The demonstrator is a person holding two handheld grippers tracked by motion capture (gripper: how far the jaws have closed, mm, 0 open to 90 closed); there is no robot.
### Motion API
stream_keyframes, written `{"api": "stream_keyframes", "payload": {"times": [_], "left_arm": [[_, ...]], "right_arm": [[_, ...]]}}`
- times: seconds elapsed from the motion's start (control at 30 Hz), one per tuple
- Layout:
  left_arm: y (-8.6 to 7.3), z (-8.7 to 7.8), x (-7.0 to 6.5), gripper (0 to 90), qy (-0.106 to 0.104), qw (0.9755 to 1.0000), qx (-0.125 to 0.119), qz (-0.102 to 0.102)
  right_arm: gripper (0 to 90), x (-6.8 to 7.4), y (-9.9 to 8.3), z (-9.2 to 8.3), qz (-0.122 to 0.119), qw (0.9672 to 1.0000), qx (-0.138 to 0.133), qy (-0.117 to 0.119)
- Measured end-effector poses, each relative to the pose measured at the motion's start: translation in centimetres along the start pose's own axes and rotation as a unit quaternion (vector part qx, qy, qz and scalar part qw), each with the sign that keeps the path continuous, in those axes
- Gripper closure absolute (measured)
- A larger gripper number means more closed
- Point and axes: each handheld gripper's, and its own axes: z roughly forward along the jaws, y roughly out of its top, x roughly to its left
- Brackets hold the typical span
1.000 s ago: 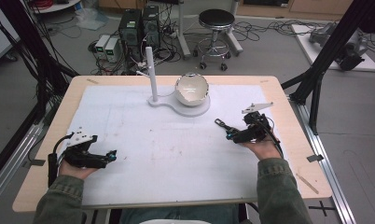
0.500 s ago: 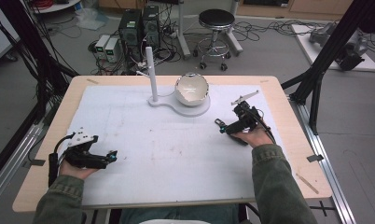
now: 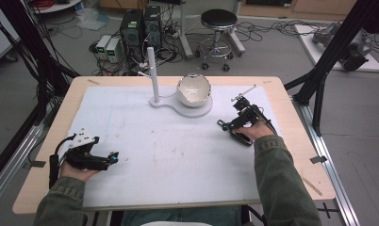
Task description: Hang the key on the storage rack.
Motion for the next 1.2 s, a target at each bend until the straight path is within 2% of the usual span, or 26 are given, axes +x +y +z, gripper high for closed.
{"api": "stream_keyframes", "payload": {"times": [0.07, 0.1, 0.13, 0.37, 0.47, 0.53, 0.57, 0.6, 0.63, 0.67, 0.7, 0.8, 0.87, 0.93, 1.0, 1.1, 1.2], "left_arm": [[0.0, 0.0, 0.0, 1.8, 0.001, 1.0, 0.0, 0.0], [0.0, 0.1, 0.0, 1.8, 0.0, 1.0, 0.001, 0.001], [0.0, 0.1, 0.0, 1.8, 0.0, 1.0, 0.001, 0.0], [0.0, 0.0, 0.1, 1.8, 0.001, 1.0, 0.001, 0.0], [0.0, 0.0, 0.0, 1.8, 0.002, 1.0, 0.0, -0.002], [0.0, 0.0, 0.0, 1.8, 0.002, 1.0, 0.001, -0.001], [0.0, 0.0, 0.0, 1.8, 0.003, 1.0, 0.002, 0.0], [0.0, 0.0, 0.0, 1.8, 0.003, 1.0, 0.002, 0.001], [0.0, 0.1, 0.0, 1.8, 0.003, 1.0, 0.003, 0.001], [0.0, 0.1, 0.0, 1.8, 0.005, 1.0, 0.003, 0.0], [0.0, 0.1, 0.0, 1.8, 0.005, 1.0, 0.003, -0.001], [0.0, 0.1, 0.1, 1.8, 0.005, 1.0, 0.004, 0.001], [0.0, 0.1, 0.1, 1.8, 0.006, 1.0, 0.003, 0.0], [0.0, 0.1, 0.1, 1.8, 0.006, 1.0, 0.003, 0.001], [0.0, 0.0, 0.1, 1.8, 0.007, 1.0, 0.002, 0.0], [0.1, 0.0, 0.1, 1.8, 0.008, 1.0, 0.003, 0.0], [0.1, 0.0, 0.1, 1.8, 0.008, 1.0, 0.004, 0.0]], "right_arm": [[0.7, -0.3, 0.6, 0.3, -0.001, 0.9997, 0.026, 0.0], [0.7, -0.3, 0.6, 0.3, -0.001, 0.9997, 0.026, 0.0], [0.7, -0.6, 0.9, 0.6, -0.002, 0.9992, 0.039, 0.0], [4.9, -1.3, 1.8, 1.3, 0.008, 0.9984, 0.054, 0.01], [5.5, -1.5, 1.8, 2.1, 0.018, 0.997, 0.074, 0.01], [6.4, -1.7, 1.8, 2.3, 0.016, 0.9966, 0.081, 0.008], [7.9, -1.8, 1.7, 2.7, 0.016, 0.9953, 0.095, 0.004], [14.7, -1.8, 1.6, 2.8, 0.015, 0.9949, 0.099, 0.004], [14.7, -1.8, 1.6, 2.8, 0.015, 0.9949, 0.099, 0.004], [21.4, -1.8, 1.6, 2.9, 0.017, 0.9942, 0.106, 0.013], [22.9, -1.7, 1.5, 2.9, 0.016, 0.9935, 0.111, 0.018], [29.1, -1.3, 1.5, 3.0, 0.007, 0.9933, 0.115, 0.009], [34.1, -1.3, 1.6, 3.1, 0.002, 0.9933, 0.115, 0.012], [37.8, -1.1, 1.6, 3.2, 0.002, 0.9925, 0.122, 0.011], [42.0, -1.0, 1.6, 3.5, -0.009, 0.9911, 0.133, 0.006], [45.7, -0.8, 1.6, 3.6, -0.007, 0.9909, 0.134, 0.005], [53.8, -0.8, 1.7, 3.6, -0.011, 0.991, 0.133, 0.009]]}}
